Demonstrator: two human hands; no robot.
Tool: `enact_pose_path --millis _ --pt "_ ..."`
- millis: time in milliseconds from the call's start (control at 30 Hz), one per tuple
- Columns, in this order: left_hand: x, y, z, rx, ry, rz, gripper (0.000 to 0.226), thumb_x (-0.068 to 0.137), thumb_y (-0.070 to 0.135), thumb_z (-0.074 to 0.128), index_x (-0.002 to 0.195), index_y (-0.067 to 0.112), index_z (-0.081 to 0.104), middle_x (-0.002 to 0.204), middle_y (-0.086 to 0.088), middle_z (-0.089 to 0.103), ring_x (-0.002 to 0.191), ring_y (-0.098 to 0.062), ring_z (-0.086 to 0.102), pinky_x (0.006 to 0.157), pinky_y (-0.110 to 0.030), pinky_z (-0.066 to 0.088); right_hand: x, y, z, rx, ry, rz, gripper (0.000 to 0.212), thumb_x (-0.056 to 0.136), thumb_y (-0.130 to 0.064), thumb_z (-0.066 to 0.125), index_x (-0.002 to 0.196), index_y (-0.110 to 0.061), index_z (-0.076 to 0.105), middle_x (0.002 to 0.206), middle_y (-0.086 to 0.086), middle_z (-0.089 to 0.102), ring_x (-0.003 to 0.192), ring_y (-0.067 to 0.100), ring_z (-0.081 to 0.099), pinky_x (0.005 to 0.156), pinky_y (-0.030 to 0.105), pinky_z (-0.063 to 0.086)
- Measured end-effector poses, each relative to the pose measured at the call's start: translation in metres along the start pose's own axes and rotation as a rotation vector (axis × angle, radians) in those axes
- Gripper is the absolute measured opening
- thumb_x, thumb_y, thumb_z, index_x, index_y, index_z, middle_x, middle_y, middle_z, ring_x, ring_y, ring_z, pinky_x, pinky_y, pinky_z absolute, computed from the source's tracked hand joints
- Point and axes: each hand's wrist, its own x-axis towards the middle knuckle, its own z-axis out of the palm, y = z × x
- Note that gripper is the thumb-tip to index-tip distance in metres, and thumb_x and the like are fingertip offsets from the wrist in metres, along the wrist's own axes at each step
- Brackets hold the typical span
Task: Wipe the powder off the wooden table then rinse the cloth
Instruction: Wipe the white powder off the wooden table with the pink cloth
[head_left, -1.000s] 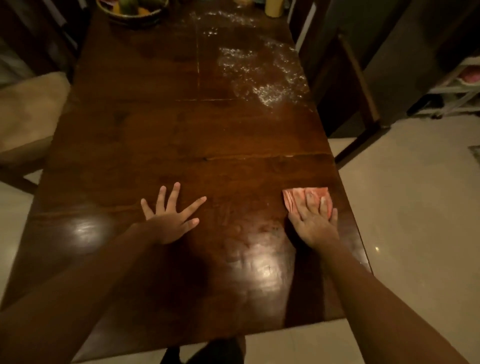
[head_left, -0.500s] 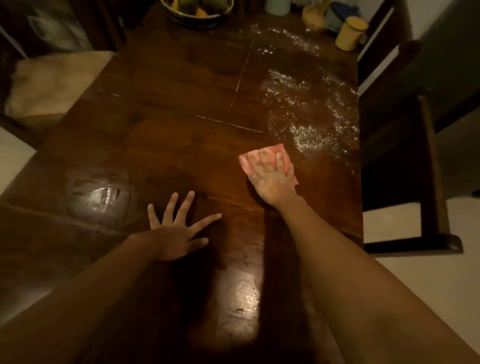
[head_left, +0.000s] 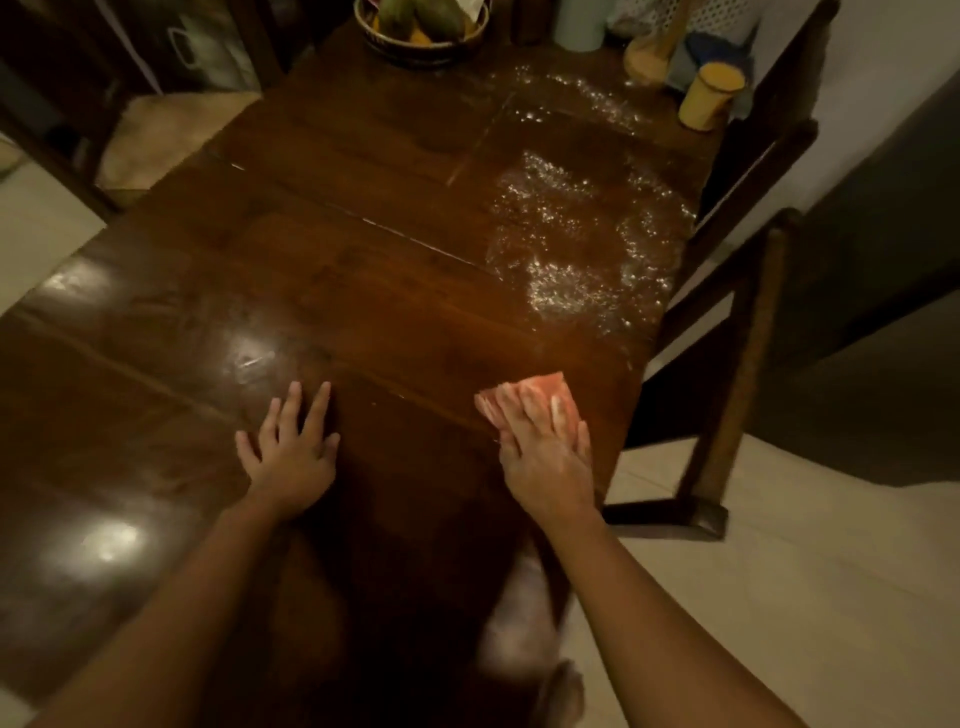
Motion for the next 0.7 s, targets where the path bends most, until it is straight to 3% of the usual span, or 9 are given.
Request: enact_pose_path --millis 100,167,200,267,333,400,500,600,700 --pt "-0.049 0.058 0.038 -0.048 0.000 -0.099 0.062 0.098 0.061 0.026 0.144 0.060 -0.015 0.165 -0.001 -0.016 0.151 -0.031 -0.007 0.115 -0.065 -0.005 0.017 0.009 -0.038 0.055 -0.267 -0.039 0.063 0.101 -0.037 0.046 0.156 -0.048 0.016 0.167 -0.013 0.010 0.153 0.029 0.007 0.119 0.061 0.018" --pt "-0.065 0.106 0.049 -0.051 -0.072 -0.120 0.071 0.095 0.064 0.036 0.151 0.052 -0.007 0.165 -0.008 -0.013 0.150 -0.037 -0.002 0.114 -0.065 0.000 0.034 0.006 -0.081 0.009 -0.449 -0.111 0.050 0.099 -0.037 0.050 0.148 -0.042 0.040 0.159 -0.005 0.035 0.144 0.030 0.034 0.110 0.055 0.037" --pt "-0.068 0.131 0.046 -0.078 -0.063 -0.116 0.075 0.094 0.063 0.041 0.154 0.045 0.002 0.165 -0.013 -0.004 0.149 -0.040 0.007 0.115 -0.064 0.006 0.039 0.006 -0.105 0.000 -0.445 -0.146 0.042 0.100 -0.040 0.047 0.142 -0.036 0.050 0.150 -0.002 0.047 0.135 0.027 0.045 0.104 0.049 0.043" --pt "-0.065 0.180 0.035 -0.237 0.080 0.001 0.065 0.092 0.057 0.049 0.149 0.031 0.032 0.153 -0.016 0.037 0.137 -0.039 0.038 0.112 -0.055 0.031 0.041 0.014 -0.151 0.018 -0.307 -0.223 0.036 0.101 -0.040 0.042 0.129 -0.029 0.061 0.134 -0.002 0.060 0.122 0.020 0.055 0.097 0.041 0.047" --pt "-0.056 0.225 0.038 -0.220 0.195 0.186 0.045 0.094 0.046 0.051 0.131 0.020 0.050 0.127 -0.012 0.062 0.113 -0.031 0.060 0.095 -0.046 0.050 0.039 0.041 -0.186 0.016 -0.166 -0.265 0.028 0.100 -0.037 0.042 0.117 -0.029 0.063 0.119 -0.004 0.065 0.109 0.017 0.057 0.095 0.041 0.046" --pt "-0.045 0.262 0.050 -0.077 0.109 0.181 0.050 0.099 0.040 0.045 0.140 0.011 0.038 0.137 -0.021 0.053 0.124 -0.035 0.052 0.102 -0.047 0.045 0.039 0.080 -0.205 -0.125 -0.135 -0.254 0.021 0.097 -0.040 0.044 0.110 -0.033 0.058 0.106 -0.006 0.064 0.107 0.020 0.057 0.103 0.047 0.039" --pt "-0.027 0.291 0.070 0.078 -0.030 0.017 0.060 0.106 0.028 0.030 0.154 0.001 0.006 0.155 -0.036 0.015 0.145 -0.051 0.015 0.115 -0.061 0.020 0.039 0.129 -0.201 -0.328 -0.114 -0.258 0.017 0.089 -0.041 0.049 0.101 -0.034 0.057 0.106 -0.004 0.063 0.126 0.024 0.047 0.110 0.045 0.022" --pt "-0.004 0.290 0.081 0.147 0.075 0.051 0.062 0.107 0.034 0.023 0.155 0.003 -0.002 0.155 -0.040 0.007 0.145 -0.054 0.007 0.117 -0.064 0.011 0.041 0.143 -0.189 -0.275 0.013 -0.303 0.020 0.079 -0.042 0.057 0.096 -0.033 0.058 0.113 0.000 0.053 0.131 0.027 0.034 0.117 0.043 0.015" --pt "0.027 0.283 0.072 0.090 0.095 0.054 0.068 0.104 0.040 0.027 0.156 0.012 -0.006 0.160 -0.031 -0.002 0.148 -0.048 -0.003 0.119 -0.061 0.008 0.045 0.153 -0.185 -0.198 0.144 -0.321 0.023 0.076 -0.037 0.059 0.096 -0.027 0.061 0.108 -0.001 0.042 0.125 0.026 0.034 0.117 0.042 0.020"
